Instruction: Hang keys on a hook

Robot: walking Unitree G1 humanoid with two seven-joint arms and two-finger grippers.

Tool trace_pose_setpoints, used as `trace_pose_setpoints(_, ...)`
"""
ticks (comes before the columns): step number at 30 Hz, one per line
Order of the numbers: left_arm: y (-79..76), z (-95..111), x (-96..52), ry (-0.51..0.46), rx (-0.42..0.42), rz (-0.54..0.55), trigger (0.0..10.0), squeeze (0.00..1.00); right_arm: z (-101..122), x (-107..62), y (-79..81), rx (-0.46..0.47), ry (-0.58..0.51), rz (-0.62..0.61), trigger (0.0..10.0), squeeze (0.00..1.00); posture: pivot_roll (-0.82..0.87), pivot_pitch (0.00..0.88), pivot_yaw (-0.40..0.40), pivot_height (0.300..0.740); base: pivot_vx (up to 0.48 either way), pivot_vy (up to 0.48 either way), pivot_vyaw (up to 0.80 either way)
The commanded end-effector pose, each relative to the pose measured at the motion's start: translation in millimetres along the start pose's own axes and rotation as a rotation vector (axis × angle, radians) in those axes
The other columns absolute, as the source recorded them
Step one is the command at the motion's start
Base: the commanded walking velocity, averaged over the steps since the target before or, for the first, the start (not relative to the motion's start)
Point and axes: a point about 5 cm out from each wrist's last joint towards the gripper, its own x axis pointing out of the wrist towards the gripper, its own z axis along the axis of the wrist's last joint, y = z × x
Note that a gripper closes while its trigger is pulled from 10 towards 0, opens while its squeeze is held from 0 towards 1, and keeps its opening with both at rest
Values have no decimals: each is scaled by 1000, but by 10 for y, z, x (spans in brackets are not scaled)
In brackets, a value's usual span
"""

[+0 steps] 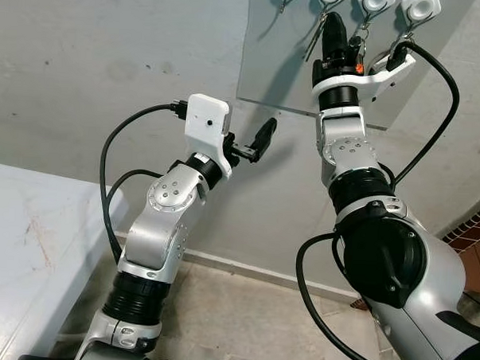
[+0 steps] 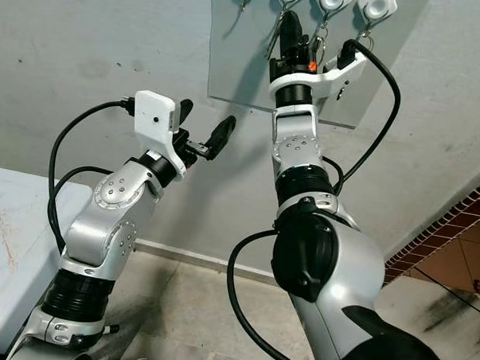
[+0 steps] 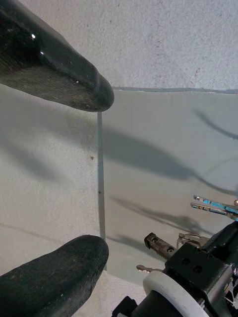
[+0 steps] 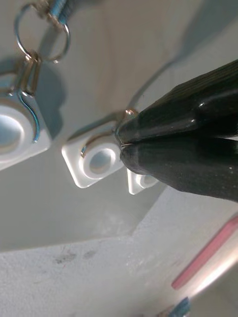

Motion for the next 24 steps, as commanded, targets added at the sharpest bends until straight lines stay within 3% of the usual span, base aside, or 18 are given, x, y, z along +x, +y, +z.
trace_pose_setpoints(1, -21, 28, -8, -10, 3, -3, 10000, 0, 21, 88, 131, 5, -14, 62, 10000, 0, 27, 97, -41, 732, 0, 0, 0)
trace_pose_setpoints(10, -23, 26, -7, -10, 2, -4, 10000, 0, 23, 82, 101, -11, -15, 23, 10000, 0, 26, 96, -39, 732, 0, 0, 0)
trace_pose_setpoints(24, -12, 35, -10, -10, 0, 1, 10000, 0, 41, 55, 13, 55, -43, -72, 10000, 0, 31, 95, -40, 732, 0, 0, 0)
